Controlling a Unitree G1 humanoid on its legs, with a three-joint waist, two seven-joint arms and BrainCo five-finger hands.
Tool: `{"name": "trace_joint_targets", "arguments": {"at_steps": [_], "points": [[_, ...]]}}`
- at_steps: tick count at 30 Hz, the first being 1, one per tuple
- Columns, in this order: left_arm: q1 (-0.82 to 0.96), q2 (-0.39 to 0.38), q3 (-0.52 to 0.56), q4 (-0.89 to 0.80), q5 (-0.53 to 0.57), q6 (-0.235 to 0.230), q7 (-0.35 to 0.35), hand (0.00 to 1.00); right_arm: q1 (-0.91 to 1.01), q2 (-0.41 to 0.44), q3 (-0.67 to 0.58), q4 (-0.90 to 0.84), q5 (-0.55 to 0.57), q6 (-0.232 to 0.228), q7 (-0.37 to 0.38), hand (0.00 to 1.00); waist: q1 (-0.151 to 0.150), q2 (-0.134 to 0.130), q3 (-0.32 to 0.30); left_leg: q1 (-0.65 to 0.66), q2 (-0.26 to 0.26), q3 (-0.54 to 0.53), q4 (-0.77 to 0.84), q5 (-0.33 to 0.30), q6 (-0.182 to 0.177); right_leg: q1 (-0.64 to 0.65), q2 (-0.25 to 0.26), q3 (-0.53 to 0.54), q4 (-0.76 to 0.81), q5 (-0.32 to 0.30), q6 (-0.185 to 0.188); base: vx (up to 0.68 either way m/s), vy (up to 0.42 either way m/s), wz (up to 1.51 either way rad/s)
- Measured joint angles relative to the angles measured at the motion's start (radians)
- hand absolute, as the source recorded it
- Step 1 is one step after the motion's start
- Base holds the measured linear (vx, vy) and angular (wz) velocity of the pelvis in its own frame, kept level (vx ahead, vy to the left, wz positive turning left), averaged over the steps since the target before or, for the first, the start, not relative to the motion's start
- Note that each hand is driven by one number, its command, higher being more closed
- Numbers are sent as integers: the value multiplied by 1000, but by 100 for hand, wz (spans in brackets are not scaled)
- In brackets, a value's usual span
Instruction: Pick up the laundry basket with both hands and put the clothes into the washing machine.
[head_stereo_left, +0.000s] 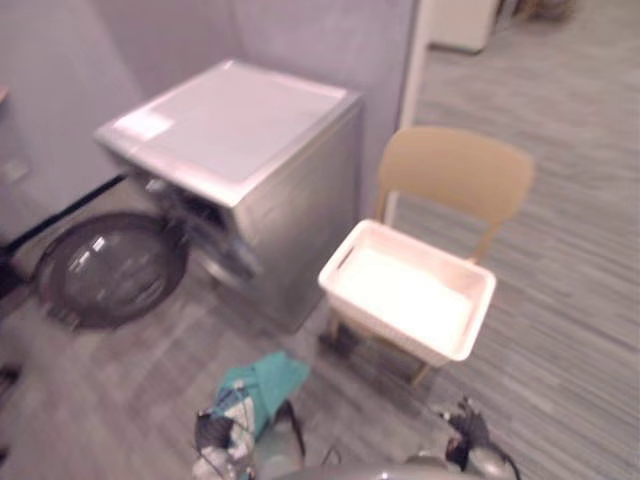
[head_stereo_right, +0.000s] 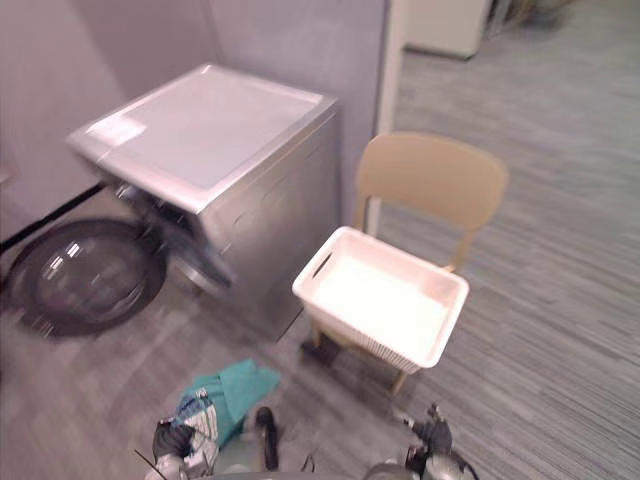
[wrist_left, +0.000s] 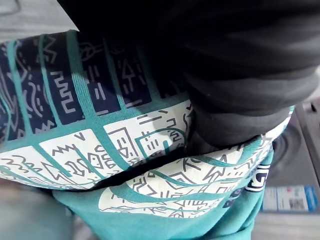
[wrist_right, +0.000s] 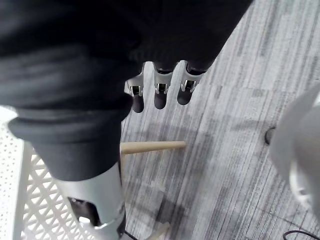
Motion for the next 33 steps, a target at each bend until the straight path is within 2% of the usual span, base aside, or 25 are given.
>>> {"name": "trace_joint_targets", "arguments": {"at_steps": [1, 2, 3, 4, 6, 7, 8, 9, 11, 13, 15, 16, 17, 20, 23, 24, 25, 26, 27, 28, 29, 30, 31, 33], "points": [[12, -1, 1, 0, 0, 0, -3, 100, 13, 4, 6, -1, 0, 2, 2, 0, 1, 2, -2, 73, -12, 33, 103, -34, -16, 43, 0, -60, -15, -1, -2, -144, -122, 128], [13, 0, 2, 1, 0, 1, -4, 100, 22, 9, 6, -1, 0, 2, 2, 0, -2, 0, -3, 121, -17, 55, 100, -43, -19, 63, 2, -91, -26, -1, -2, -82, -87, 148], [4, 2, 2, 1, 0, 1, -6, 100, 29, 18, 4, 1, 0, 2, 0, 0, -12, -5, -9, 177, -13, 93, 56, -79, -31, 81, 2, -150, -33, -1, -2, -56, -88, 180], [-24, 5, -4, 5, 1, 4, -7, 100, 20, 30, -10, 1, 0, 3, -5, 0, -27, -12, -12, 227, 2, 163, -66, -139, -65, 73, -4, -224, -33, 1, -2, -72, -95, 200], [-61, 11, -27, 8, 2, 7, -7, 100, 0, 39, -22, -1, 1, 5, -20, 0, -35, -12, -15, 277, -5, 282, -278, -193, -102, 58, -16, -314, -30, 15, -3, -89, -19, 174], [-83, 13, -39, 9, 4, 8, -6, 100, -9, 46, -28, -2, 2, 4, -21, 0, -42, -8, -20, 305, -51, 313, -410, -215, -85, 53, -35, -351, -21, 23, -1, -92, 90, 155], [-99, 18, -52, 21, 15, 10, -7, 100, -22, 50, -37, -7, 3, 4, -24, 0, -47, -26, -26, 331, -113, 314, -522, -204, -96, 51, -69, -379, -8, 36, 2, -65, 120, 126], [-105, 20, -65, 29, 22, 11, -7, 100, -26, 55, -37, -10, 3, 2, -24, 0, -47, -32, -30, 346, -138, 313, -573, -193, -104, 47, -82, -383, -1, 42, 0, -15, 133, 96], [-111, 25, -89, 53, 28, 23, -7, 100, -39, 77, -40, -10, 7, 2, -38, 0, -47, -54, -52, 382, -223, 301, -729, -86, -56, 38, -119, -385, 3, 86, -6, 5, 134, 54], [-127, 26, -108, 71, 46, 24, -7, 100, -33, 80, -43, -10, 12, 2, -41, 0, -47, -46, -65, 385, -240, 279, -762, -31, -4, 41, -123, -383, -4, 142, -17, 0, 86, 32], [-130, 26, -117, 72, 70, 23, -7, 100, -29, 80, -42, -10, 12, 2, -42, 0, -47, -29, -85, 384, -241, 268, -774, -14, 10, 40, -122, -384, -8, 202, -29, 34, 77, 17], [-132, 25, -117, 73, 70, 23, -7, 100, -28, 79, -41, -10, 12, 2, -42, 0, -48, -24, -90, 386, -243, 266, -781, -13, 13, 40, -122, -384, -8, 213, -29, 77, 80, 15], [-134, 25, -117, 74, 72, 23, -7, 100, -26, 79, -39, -10, 12, 3, -41, 0, -48, -21, -94, 389, -249, 263, -793, -1, 32, 41, -126, -384, -7, 232, -33, 73, 56, 15], [-143, 23, -115, 74, 91, 22, -7, 100, -23, 77, -33, -9, 12, 4, -41, 0, -47, -16, -95, 397, -259, 249, -812, 6, 44, 39, -143, -385, 19, 259, -23, 79, 15, 12], [-124, 16, -115, 85, 99, 22, -9, 100, -18, 72, -33, -9, 12, 5, -39, 0, -47, -14, -96, 421, -270, 242, -833, 8, 47, 27, -192, -379, 108, 265, -28, 98, -38, 5], [-111, 15, -115, 86, 100, 22, -10, 100, -16, 58, -35, -10, 12, 5, -39, 0, -47, -9, -96, 434, -280, 240, -846, 8, 47, 16, -228, -349, 183, 277, -50, 131, -66, 11], [-101, 13, -123, 88, 102, 22, -19, 100, -3, 40, -37, -13, 12, 6, -38, 0, -50, 2, -96, 453, -284, 223, -861, 7, 48, -36, -260, -252, 296, 321, -145, 121, -54, 20], [-102, 12, -126, 91, 103, 22, -28, 100, 7, 36, -43, -22, 13, 8, -37, 0, -55, 9, -93, 461, -278, 208, -864, 3, 54, -82, -258, -175, 341, 315, -165, 130, -67, 48], [-101, 11, -125, 100, 103, 21, -31, 100, 36, 46, -48, -53, 13, 8, -37, 0, -74, 14, -95, 466, -264, 165, -866, -11, 72, -155, -191, 10, 355, 233, -108, 122, -111, 58], [-107, 25, -125, 117, 104, 21, -32, 100, 45, 50, -52, -90, 19, 7, -35, 0, -83, 19, -91, 466, -254, 118, -869, -37, 76, -215, -116, 146, 351, 171, -72, 111, -129, 60], [-112, 36, -127, 127, 109, 21, -36, 100, 57, 50, -56, -114, 33, 5, -34, 0, -90, 13, -88, 473, -250, 70, -875, -79, 57, -268, -53, 241, 347, 134, -62, 102, -146, 41], [-117, 48, -128, 133, 115, 22, -40, 100, 68, 56, -65, -126, 46, 3, -34, 0, -96, -5, -81, 482, -257, 57, -883, -90, 44, -319, -10, 313, 343, 104, -58, 82, -178, 65], [-126, 62, -146, 141, 130, 23, -48, 100, 82, 68, -74, -129, 59, 2, -34, 0, -116, -30, -77, 484, -253, 17, -865, -105, 33, -376, 44, 373, 309, 82, -41, 83, -200, 71], [-139, 71, -192, 143, 141, 23, -51, 100, 114, 86, -83, -155, 67, 1, -35, 0, -132, -45, -70, 493, -243, -17, -858, -118, 15, -399, 80, 393, 212, 87, -29, 130, -305, 96]]}}
